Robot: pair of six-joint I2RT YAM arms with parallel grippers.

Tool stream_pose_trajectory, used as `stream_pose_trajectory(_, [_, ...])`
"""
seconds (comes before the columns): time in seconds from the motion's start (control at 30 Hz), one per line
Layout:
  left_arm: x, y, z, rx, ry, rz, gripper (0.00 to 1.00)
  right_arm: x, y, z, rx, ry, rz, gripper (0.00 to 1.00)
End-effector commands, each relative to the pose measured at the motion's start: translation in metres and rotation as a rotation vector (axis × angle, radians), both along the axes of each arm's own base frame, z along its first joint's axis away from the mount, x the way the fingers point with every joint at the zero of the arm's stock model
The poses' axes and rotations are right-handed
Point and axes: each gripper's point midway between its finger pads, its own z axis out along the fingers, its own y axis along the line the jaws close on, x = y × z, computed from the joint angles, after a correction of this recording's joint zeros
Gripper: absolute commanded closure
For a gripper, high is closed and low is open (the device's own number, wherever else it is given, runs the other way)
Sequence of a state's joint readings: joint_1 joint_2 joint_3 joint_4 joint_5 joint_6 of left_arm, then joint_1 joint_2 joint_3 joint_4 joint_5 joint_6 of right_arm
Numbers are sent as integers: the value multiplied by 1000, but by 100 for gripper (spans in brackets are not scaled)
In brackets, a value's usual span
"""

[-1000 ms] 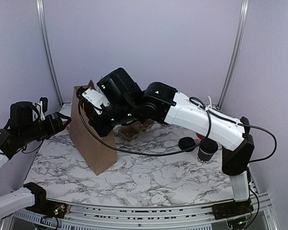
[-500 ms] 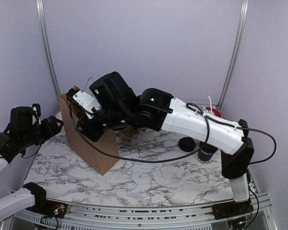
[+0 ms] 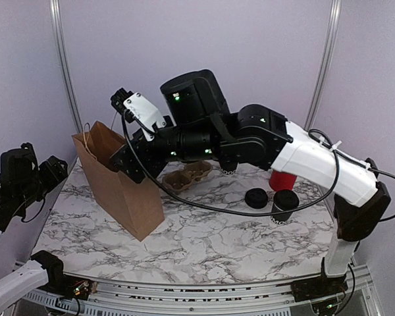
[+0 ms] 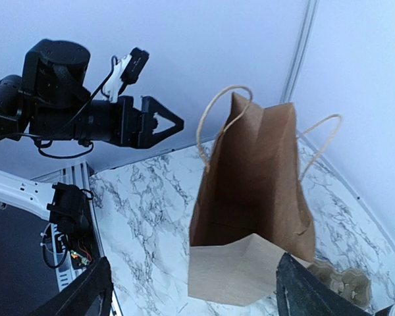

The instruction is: Pack the takeout coffee

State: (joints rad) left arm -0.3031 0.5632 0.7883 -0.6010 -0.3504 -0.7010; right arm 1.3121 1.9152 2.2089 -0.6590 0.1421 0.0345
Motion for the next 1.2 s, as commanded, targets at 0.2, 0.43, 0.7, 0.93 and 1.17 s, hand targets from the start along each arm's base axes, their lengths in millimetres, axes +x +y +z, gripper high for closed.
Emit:
stream_pose_trajectory(0.2, [6, -8, -18, -76, 74, 13, 16, 138, -118, -53, 9, 87, -232, 4])
stream_pose_trajectory(0.43, [10, -15, -32, -119, 138, 14, 15, 247, -132, -124, -92, 106, -293, 8])
stream_pose_trajectory(0.7, [3, -19, -38, -160, 160, 2, 15, 324, -129, -223, -320, 143, -351, 13])
stream_pose_trajectory(0.93, [-10, -19, -30, -103, 176, -60, 14, 319, -125, -291, -399, 222, -328, 13])
stream_pose_trajectory(1.17, [-10, -30, -28, -50, 198, -157, 12, 319, -113, -337, -456, 294, -354, 13])
